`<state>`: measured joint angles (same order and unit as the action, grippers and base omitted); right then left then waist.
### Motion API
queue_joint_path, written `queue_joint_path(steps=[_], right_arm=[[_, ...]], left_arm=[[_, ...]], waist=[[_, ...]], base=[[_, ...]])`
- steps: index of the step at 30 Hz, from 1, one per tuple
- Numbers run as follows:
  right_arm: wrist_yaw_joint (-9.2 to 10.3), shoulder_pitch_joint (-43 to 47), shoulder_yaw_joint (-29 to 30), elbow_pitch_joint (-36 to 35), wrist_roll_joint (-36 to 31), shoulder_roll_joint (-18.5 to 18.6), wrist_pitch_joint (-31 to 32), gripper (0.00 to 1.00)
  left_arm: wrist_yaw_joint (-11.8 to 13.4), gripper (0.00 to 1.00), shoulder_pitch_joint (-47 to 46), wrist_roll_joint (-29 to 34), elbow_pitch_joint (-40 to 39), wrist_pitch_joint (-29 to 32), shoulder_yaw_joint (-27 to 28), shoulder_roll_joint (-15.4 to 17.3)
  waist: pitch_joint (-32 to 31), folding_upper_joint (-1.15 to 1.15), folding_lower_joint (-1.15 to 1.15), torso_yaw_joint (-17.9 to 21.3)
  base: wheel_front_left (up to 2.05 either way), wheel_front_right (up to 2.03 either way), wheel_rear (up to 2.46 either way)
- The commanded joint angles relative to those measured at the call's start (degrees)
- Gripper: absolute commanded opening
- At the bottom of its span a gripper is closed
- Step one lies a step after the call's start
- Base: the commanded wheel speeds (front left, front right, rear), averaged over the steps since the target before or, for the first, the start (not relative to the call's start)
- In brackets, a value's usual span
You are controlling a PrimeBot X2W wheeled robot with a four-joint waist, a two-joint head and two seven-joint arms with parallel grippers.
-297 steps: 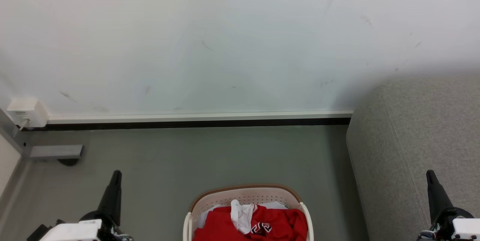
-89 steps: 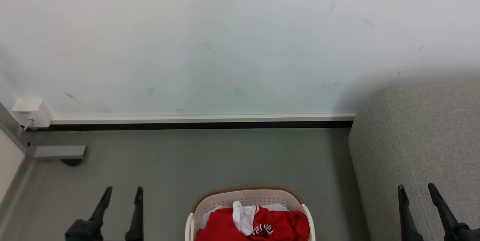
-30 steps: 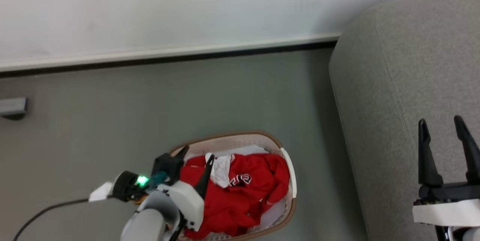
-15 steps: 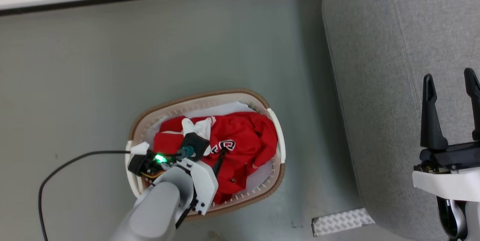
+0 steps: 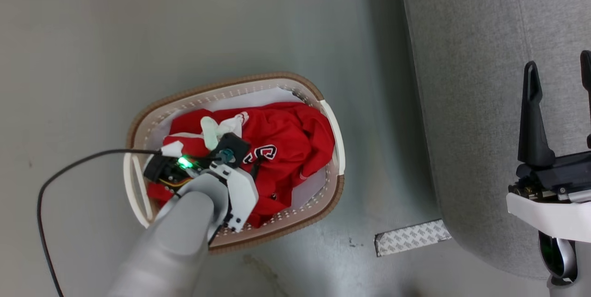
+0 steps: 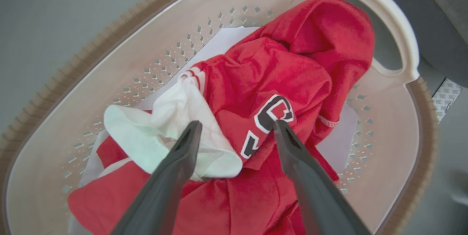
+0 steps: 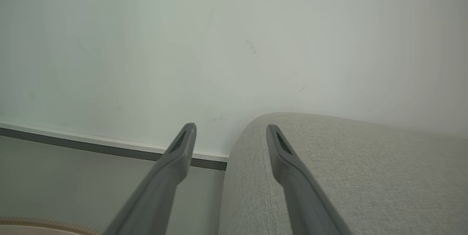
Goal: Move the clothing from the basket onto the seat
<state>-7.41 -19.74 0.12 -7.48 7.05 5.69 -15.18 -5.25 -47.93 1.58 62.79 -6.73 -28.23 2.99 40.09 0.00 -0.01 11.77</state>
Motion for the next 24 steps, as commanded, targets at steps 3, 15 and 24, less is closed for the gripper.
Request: queue_joint_path(steps=[3, 15, 24], right_arm=[[-0.15, -1.2, -0.68, -1.22, 0.53, -0.11, 0.04, 1.0], [-0.15, -0.95, -1.29, -2.56, 1.24, -1.1, 0.04, 1.0], [-0.16, -1.5, -1.58, -2.71, 1.39, -1.39, 0.04, 1.0]], left_arm=[[0.15, 1.0, -2.56, 0.94, 2.15, -0.34, -0.67, 1.37], [-0.12, 1.0, -8.07, 2.31, 6.54, -1.37, -3.32, 2.5], [0.68, 0.76, -9.82, 2.58, 8.01, -2.49, -5.23, 1.48]], waist=[[2.44, 0.0, 0.01, 0.82], [6.32, 0.0, 0.01, 2.1], [7.55, 0.0, 0.01, 2.96]], base=[[0.0, 0.0, 0.0], [0.0, 0.0, 0.0], [0.0, 0.0, 0.0]])
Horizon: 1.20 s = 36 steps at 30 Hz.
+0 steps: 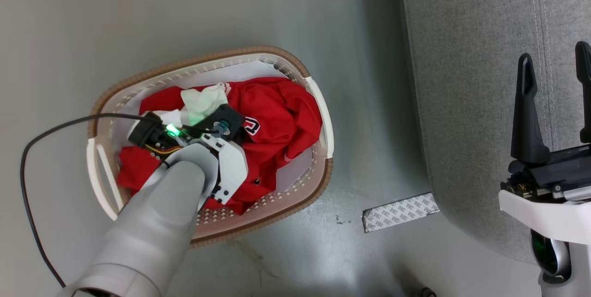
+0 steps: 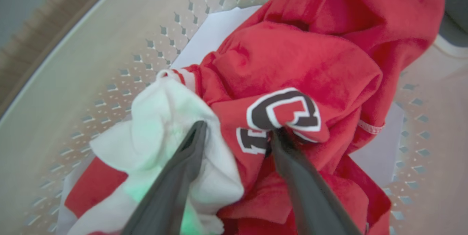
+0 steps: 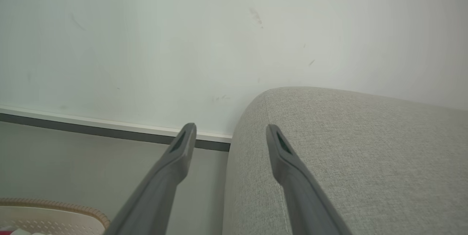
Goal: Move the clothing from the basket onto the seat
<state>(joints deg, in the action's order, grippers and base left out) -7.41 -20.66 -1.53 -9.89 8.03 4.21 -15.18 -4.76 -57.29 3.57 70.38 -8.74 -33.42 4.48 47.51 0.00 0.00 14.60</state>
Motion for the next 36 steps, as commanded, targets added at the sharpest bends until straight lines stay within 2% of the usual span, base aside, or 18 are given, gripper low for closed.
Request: queue_joint_path(steps=[1, 2, 4, 5, 11, 19, 26, 36], right_arm=[[-0.16, -0.59, 0.11, -0.31, 0.39, 0.05, 0.04, 1.0], [-0.16, -0.64, 0.14, -0.33, 0.43, 0.02, 0.04, 1.0], [-0.16, -0.72, 0.25, -0.41, 0.44, -0.05, 0.04, 1.0], [-0.16, -0.7, 0.37, -0.39, 0.39, -0.07, 0.04, 1.0], [-0.15, -0.25, 1.31, 0.65, 0.46, -0.29, 0.04, 1.0], [-0.15, 1.97, 3.04, 2.96, 0.83, 0.38, 0.04, 1.0], [-0.15, 4.99, 5.44, 5.08, 1.59, 0.9, 0.04, 1.0], [-0.15, 11.42, 7.47, 7.73, 2.24, 1.58, 0.04, 1.0]], left_arm=[[0.44, 0.67, -0.55, 0.56, 0.56, -0.6, -0.19, -0.04], [0.46, 0.47, -0.62, 0.45, 0.72, -0.87, -0.29, -0.03], [0.62, 0.2, -0.81, 0.35, 0.86, -1.57, -0.59, -0.05], [0.58, 0.0, -0.94, 0.13, 0.91, -1.76, -0.66, -0.13], [0.45, 0.0, -0.29, -2.42, 0.66, -4.01, 0.09, -0.77], [0.03, 0.0, 4.56, -7.52, -3.23, -6.24, 2.29, -1.32], [-0.19, 0.0, 10.95, -10.78, -11.87, -6.44, 3.63, -1.33], [0.77, 0.0, 21.46, -13.76, -24.77, -6.42, 5.3, 0.81]], waist=[[0.22, 0.0, 0.0, 0.23], [0.31, 0.0, 0.0, 0.31], [0.46, 0.0, 0.0, 0.34], [0.45, 0.0, 0.0, 0.28], [-1.63, 0.0, 0.0, -1.35], [-9.1, 0.0, 0.0, -5.22], [-17.11, 0.0, 0.0, -8.22], [-28.02, 0.0, 0.0, -11.12]], base=[[0.0, 0.0, 0.0], [0.0, 0.0, 0.0], [0.0, 0.0, 0.0], [0.0, 0.0, 0.0], [0.0, 0.0, 0.0], [0.0, 0.0, 0.0], [0.0, 0.0, 0.0], [0.0, 0.0, 0.0]])
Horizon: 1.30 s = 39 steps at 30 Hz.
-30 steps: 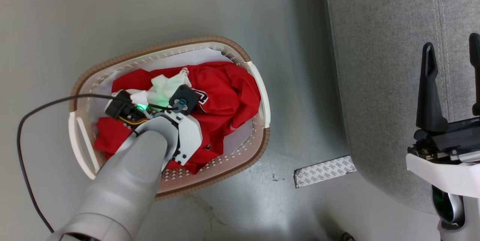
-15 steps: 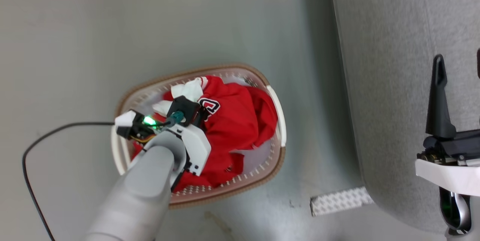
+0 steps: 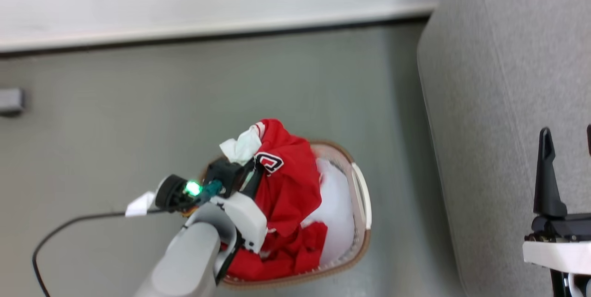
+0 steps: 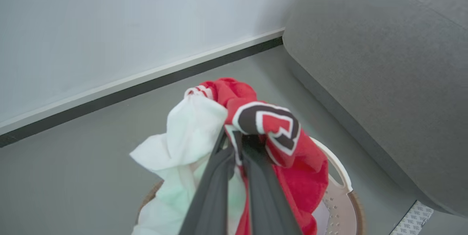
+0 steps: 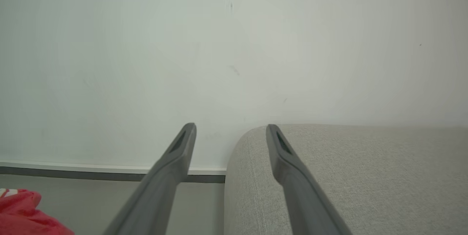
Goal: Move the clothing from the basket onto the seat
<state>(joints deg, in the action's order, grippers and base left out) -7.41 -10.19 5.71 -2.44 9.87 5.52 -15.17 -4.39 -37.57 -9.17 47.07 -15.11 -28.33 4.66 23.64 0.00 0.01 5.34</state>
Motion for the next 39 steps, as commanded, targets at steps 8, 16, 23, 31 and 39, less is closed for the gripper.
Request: queue_joint_path(steps=[8, 16, 23, 31, 39], right_arm=[[-0.15, 4.0, 0.8, 0.98, 0.61, 0.2, 0.03, 1.0], [-0.15, 8.07, 0.38, 1.96, 0.55, 0.57, 0.03, 1.0], [-0.15, 11.68, 0.53, 3.07, 0.46, 1.14, 0.04, 1.0], [-0.15, 14.26, -1.37, 5.91, 0.11, 1.43, 0.04, 1.0], [-0.1, 15.02, -2.8, 7.77, 0.27, 1.36, 0.04, 1.0]], left_arm=[[3.04, 0.0, 8.0, -2.55, -11.44, 0.06, 2.01, 2.62], [6.65, 0.0, 15.62, -4.88, -23.49, 1.18, 4.8, 5.48], [9.9, 0.0, 22.85, -6.48, -31.79, 2.7, 7.64, 8.71], [12.59, 0.0, 29.9, -7.45, -35.29, 2.07, 10.09, 11.65], [14.11, 0.0, 33.93, -8.36, -35.84, 1.03, 11.71, 12.33]], waist=[[-9.6, 0.0, -0.01, -2.83], [-14.69, 0.0, -0.01, -4.55], [-18.21, 0.0, -0.01, -6.09], [-21.05, 0.0, -0.01, -6.99], [-22.12, 0.0, -0.01, -7.6]], base=[[0.0, 0.0, 0.0], [0.0, 0.0, 0.0], [0.0, 0.0, 0.0], [0.0, 0.0, 0.0], [0.0, 0.0, 0.0]])
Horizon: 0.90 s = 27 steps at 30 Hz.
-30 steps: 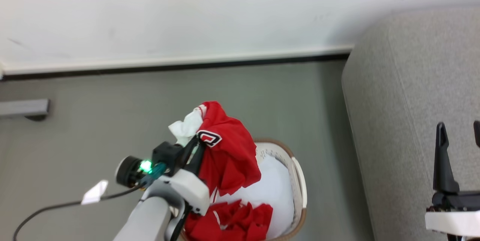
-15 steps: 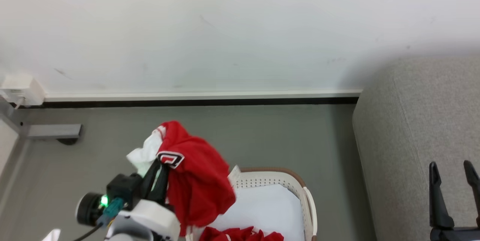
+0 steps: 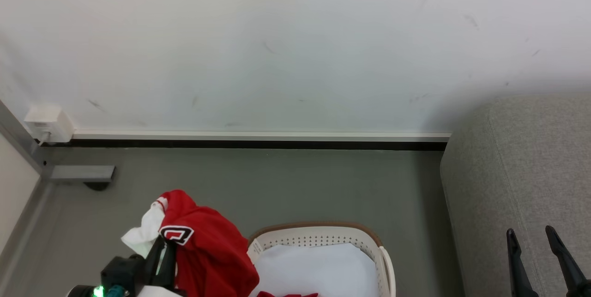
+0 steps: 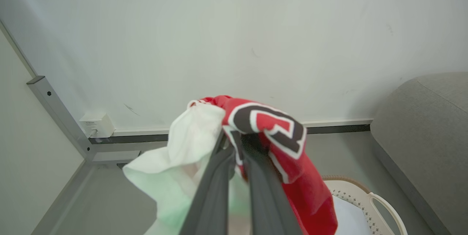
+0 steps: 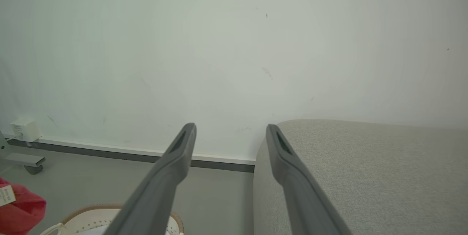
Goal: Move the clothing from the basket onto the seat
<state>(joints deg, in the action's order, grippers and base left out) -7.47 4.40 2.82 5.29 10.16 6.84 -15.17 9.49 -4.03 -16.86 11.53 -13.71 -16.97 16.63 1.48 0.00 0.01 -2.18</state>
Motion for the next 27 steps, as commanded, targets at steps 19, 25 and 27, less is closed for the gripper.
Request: queue_joint_path(steps=[19, 25, 27], right_arm=[[-0.05, -3.16, -6.87, -0.57, 2.8, 2.26, 0.04, 1.0], [-0.05, -7.04, -18.51, -3.15, 5.8, 7.11, 1.77, 1.0], [-0.05, -8.77, -23.44, -4.52, 6.69, 9.01, 3.45, 1.0]], left_arm=[[-0.91, 0.0, -2.82, -0.48, -3.98, 0.62, -1.21, 1.12], [-2.58, 0.0, -5.97, 0.82, -9.08, 3.97, -4.41, 0.75], [-3.36, 0.0, -7.27, 1.41, -10.43, 5.09, -5.92, 0.18]], waist=[[-0.16, 0.0, -0.01, 0.18], [-0.47, 0.0, -0.01, 0.94], [-0.77, 0.0, -0.01, 1.29]], base=[[0.0, 0.0, 0.0], [0.0, 0.0, 0.0], [0.0, 0.0, 0.0]])
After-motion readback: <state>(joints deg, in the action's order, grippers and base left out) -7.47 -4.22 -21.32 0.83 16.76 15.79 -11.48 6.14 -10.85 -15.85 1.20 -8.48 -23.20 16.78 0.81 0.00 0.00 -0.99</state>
